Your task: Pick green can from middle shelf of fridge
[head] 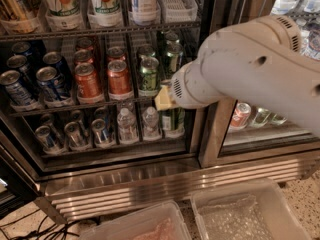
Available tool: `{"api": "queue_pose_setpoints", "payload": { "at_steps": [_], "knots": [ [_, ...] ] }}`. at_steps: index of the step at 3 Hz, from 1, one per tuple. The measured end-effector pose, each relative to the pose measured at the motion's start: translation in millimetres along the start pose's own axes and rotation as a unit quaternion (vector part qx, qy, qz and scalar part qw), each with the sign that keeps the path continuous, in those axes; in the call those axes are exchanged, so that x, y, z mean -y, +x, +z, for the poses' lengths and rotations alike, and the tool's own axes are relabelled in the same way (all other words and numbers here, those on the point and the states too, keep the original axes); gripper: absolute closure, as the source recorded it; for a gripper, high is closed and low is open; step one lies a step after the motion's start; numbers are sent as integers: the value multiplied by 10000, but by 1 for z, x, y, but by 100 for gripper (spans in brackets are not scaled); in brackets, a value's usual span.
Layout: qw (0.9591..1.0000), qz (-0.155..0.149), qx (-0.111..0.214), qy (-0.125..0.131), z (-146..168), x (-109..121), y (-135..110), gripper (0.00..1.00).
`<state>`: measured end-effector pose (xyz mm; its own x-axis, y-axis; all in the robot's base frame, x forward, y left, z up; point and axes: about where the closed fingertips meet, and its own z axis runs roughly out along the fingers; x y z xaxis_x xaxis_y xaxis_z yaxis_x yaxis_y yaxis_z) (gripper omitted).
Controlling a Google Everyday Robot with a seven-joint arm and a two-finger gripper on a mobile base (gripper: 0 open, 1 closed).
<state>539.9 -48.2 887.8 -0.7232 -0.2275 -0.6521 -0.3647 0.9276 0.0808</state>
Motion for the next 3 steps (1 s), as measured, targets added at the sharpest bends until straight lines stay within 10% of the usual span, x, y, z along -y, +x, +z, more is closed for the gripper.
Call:
{"api": "queue_pose_setpoints", "payload": {
  "at_steps": [2,3],
  "knots": [
    [9945,57,-909,-522,11,-86,83,100],
    [9940,59,-946,-542,12,-88,86,100]
  ]
}}
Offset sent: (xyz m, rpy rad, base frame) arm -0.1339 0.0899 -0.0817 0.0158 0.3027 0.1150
